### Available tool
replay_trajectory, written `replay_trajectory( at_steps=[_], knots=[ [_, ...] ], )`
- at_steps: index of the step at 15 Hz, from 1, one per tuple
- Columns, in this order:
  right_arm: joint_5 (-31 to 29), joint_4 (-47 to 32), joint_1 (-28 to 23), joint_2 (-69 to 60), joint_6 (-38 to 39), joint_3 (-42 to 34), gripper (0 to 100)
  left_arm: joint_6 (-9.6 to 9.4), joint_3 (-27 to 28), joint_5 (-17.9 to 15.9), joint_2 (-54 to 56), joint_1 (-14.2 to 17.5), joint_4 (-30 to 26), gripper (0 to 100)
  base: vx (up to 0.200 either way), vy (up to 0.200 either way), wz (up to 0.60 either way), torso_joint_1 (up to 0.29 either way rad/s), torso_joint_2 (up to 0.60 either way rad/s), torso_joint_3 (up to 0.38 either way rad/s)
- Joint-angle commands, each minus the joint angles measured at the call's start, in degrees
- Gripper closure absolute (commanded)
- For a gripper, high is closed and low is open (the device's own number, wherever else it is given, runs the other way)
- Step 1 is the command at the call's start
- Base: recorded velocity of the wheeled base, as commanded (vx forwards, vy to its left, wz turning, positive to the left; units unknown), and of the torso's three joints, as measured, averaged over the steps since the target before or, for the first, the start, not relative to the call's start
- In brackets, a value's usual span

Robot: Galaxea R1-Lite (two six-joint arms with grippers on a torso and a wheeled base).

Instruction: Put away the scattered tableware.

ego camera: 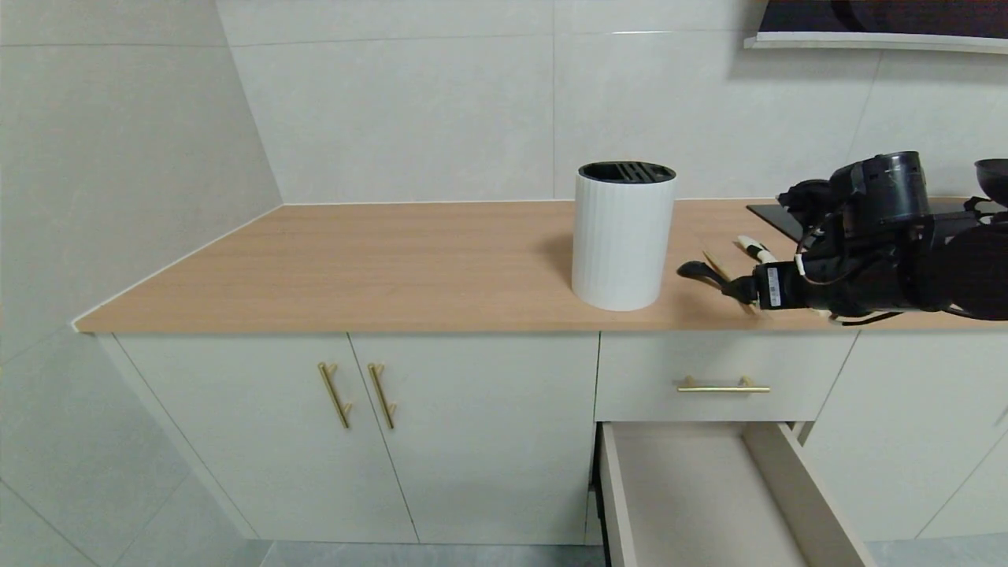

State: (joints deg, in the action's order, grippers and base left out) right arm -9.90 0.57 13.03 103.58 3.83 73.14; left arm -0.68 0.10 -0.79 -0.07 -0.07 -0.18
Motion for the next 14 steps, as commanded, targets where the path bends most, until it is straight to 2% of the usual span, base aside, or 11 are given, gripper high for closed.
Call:
replay_trajectory(
  at_steps=[1, 5, 9, 14],
  knots=[
    [-0.74, -1.19, -1.52, 6.19, 4.35, 5.69, 0, -0.02, -0.01, 0.0, -0.01, -0.01, 0.01, 0, 0.0, 0.0, 0.0, 0.0, 0.0, 0.0],
    [-3.55, -3.39, -1.61, 11.9, 7.42, 9.91, 0, -0.02, -0.01, 0.0, -0.01, -0.01, 0.01, 0, 0.0, 0.0, 0.0, 0.0, 0.0, 0.0],
    [-4.52, 0.83, -2.84, 14.63, 7.25, 9.91, 0, -0.02, -0.01, 0.0, -0.01, -0.01, 0.01, 0, 0.0, 0.0, 0.0, 0.0, 0.0, 0.0],
    [-4.78, 1.01, -3.63, 15.24, 6.98, 10.09, 0, -0.02, -0.01, 0.0, -0.01, -0.01, 0.01, 0, 0.0, 0.0, 0.0, 0.0, 0.0, 0.0]
  ],
)
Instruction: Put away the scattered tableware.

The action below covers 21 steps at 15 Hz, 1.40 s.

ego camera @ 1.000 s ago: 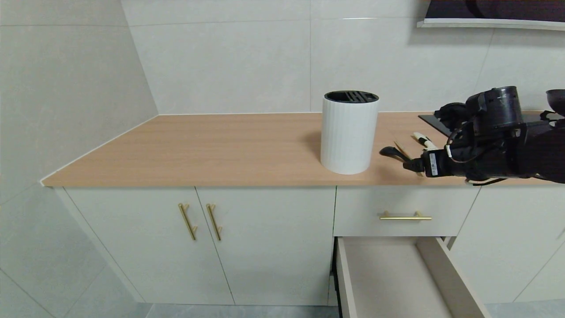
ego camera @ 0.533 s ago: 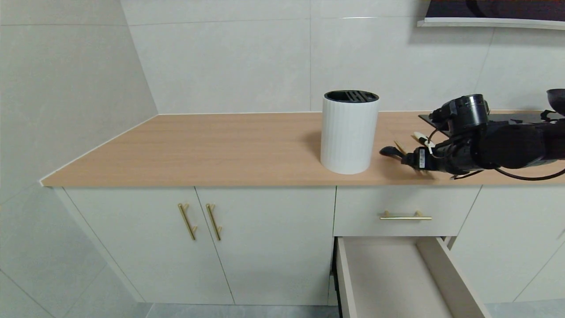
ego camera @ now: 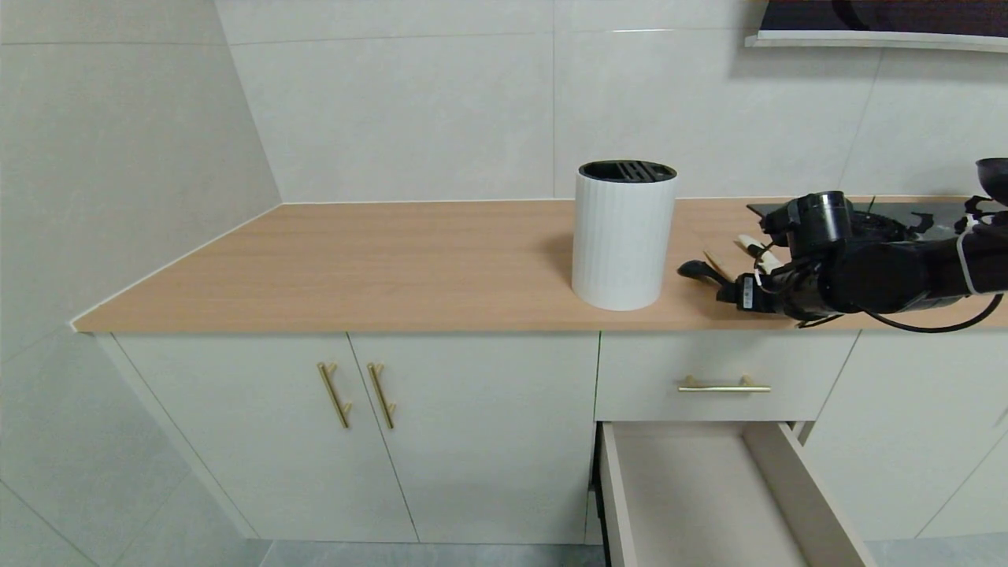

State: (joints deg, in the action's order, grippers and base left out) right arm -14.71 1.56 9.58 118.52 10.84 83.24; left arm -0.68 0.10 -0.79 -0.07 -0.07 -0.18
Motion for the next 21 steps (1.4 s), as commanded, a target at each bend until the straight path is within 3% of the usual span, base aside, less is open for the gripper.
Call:
replay_trajectory(
  at_steps=[1, 5, 6, 16, 19, 21],
  knots=[
    [0.04, 0.02, -0.18, 0.31, -0.03, 0.0, 0, -0.02, -0.01, 0.0, -0.01, -0.01, 0.01, 0, 0.0, 0.0, 0.0, 0.0, 0.0, 0.0],
    [0.04, 0.02, -0.18, 0.4, -0.03, 0.0, 0, -0.02, -0.01, 0.0, -0.01, -0.01, 0.01, 0, 0.0, 0.0, 0.0, 0.0, 0.0, 0.0],
    [0.04, 0.02, -0.18, 0.4, -0.03, 0.0, 100, -0.02, -0.01, 0.0, -0.01, -0.01, 0.01, 0, 0.0, 0.0, 0.0, 0.0, 0.0, 0.0],
    [-0.05, -0.33, -0.53, -2.41, 0.32, -1.15, 100, -0.02, -0.01, 0.0, -0.01, -0.01, 0.01, 0, 0.0, 0.0, 0.0, 0.0, 0.0, 0.0],
    [0.12, -0.33, -0.53, -8.3, 1.12, -5.63, 100, -0.02, -0.01, 0.0, -0.01, -0.01, 0.01, 0, 0.0, 0.0, 0.0, 0.0, 0.0, 0.0],
    [0.65, -0.33, -0.18, -15.86, 2.52, -13.28, 100, -0.02, -0.01, 0.0, -0.01, -0.01, 0.01, 0, 0.0, 0.0, 0.0, 0.0, 0.0, 0.0]
  ],
)
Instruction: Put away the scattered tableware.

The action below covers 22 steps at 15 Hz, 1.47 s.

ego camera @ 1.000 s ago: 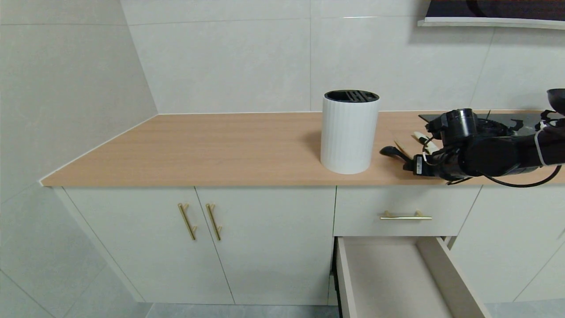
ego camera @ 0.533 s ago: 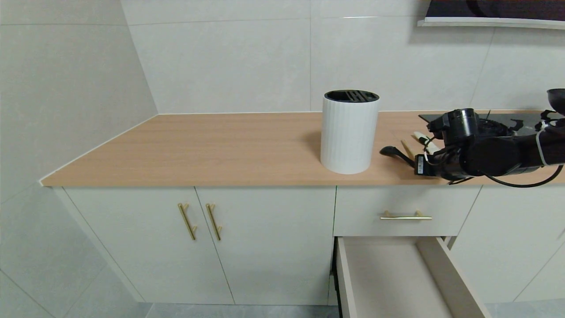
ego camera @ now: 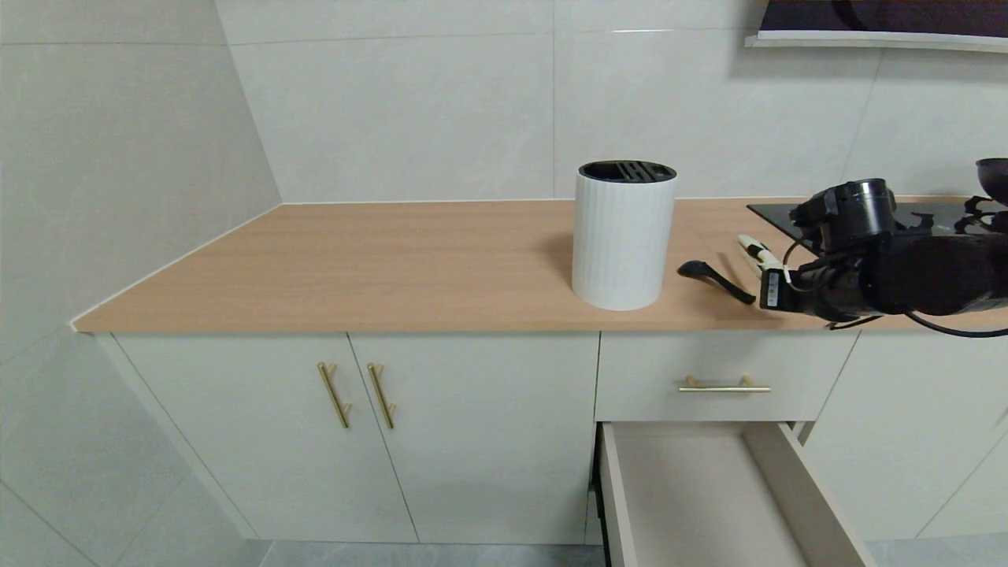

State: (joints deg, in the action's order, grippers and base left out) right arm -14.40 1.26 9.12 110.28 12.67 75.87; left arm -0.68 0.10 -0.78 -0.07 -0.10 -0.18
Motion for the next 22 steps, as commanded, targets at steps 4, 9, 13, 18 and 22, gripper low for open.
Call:
replay_trajectory(
  at_steps=[4, 9, 13, 18, 22],
  knots=[
    [2.88, -2.22, 0.99, -21.07, 0.61, -17.51, 100, -0.02, -0.01, -0.01, -0.01, 0.01, 0.01, 0, 0.0, 0.0, 0.0, 0.0, 0.0, 0.0],
    [12.64, -5.47, 2.22, -33.28, -2.29, -27.36, 100, -0.02, -0.01, -0.01, -0.01, 0.01, 0.01, 0, 0.0, 0.0, 0.0, 0.0, 0.0, 0.0],
    [14.48, -7.94, 6.17, -34.78, -5.11, -29.2, 100, -0.02, -0.01, -0.01, -0.01, 0.01, 0.01, 0, 0.0, 0.0, 0.0, 0.0, 0.0, 0.0],
    [15.36, -7.94, 9.69, -34.34, -5.37, -30.96, 100, -0.02, -0.01, -0.01, -0.01, 0.01, 0.01, 0, 0.0, 0.0, 0.0, 0.0, 0.0, 0.0],
    [15.45, -7.94, 11.01, -33.81, -5.37, -31.58, 100, -0.02, -0.01, -0.01, -0.01, 0.01, 0.01, 0, 0.0, 0.0, 0.0, 0.0, 0.0, 0.0]
  ],
)
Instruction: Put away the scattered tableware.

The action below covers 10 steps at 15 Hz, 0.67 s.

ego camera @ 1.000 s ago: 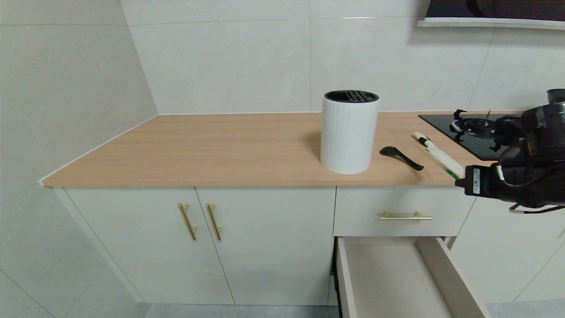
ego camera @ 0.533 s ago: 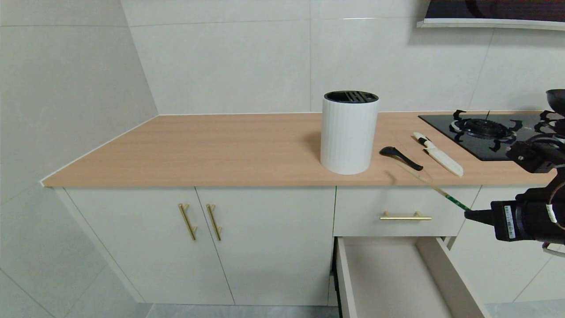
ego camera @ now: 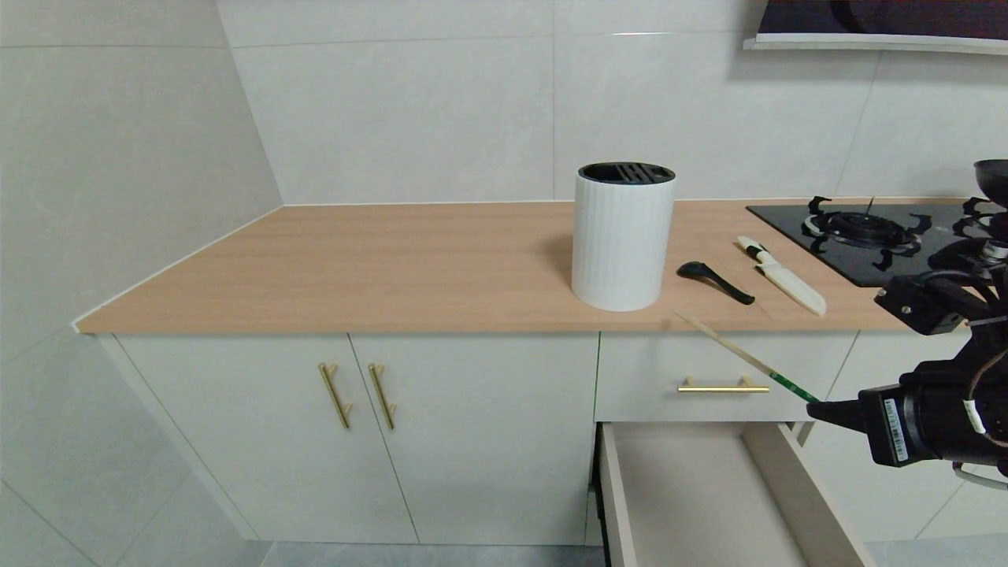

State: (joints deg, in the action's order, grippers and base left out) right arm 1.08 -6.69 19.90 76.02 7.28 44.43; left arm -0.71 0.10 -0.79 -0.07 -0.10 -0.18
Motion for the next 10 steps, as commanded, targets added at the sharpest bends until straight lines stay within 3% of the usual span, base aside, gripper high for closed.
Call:
replay_trajectory(
  at_steps=[1, 4, 10],
  knots=[
    [0.06, 0.01, 0.32, 0.53, -0.07, -0.14, 100, 0.0, -0.01, 0.0, -0.01, 0.01, 0.01, 0, 0.0, 0.0, 0.0, 0.0, 0.0, 0.0],
    [0.06, 0.01, 0.94, 1.15, -0.07, -0.58, 100, 0.0, -0.01, 0.0, -0.01, 0.01, 0.01, 0, 0.0, 0.0, 0.0, -0.072, 0.16, 0.096],
    [0.06, 0.01, 1.64, 1.32, -1.21, -1.1, 100, 0.0, -0.01, 0.0, -0.01, 0.01, 0.01, 0, 0.0, 0.0, 0.0, -0.177, 0.44, 0.26]
  ],
)
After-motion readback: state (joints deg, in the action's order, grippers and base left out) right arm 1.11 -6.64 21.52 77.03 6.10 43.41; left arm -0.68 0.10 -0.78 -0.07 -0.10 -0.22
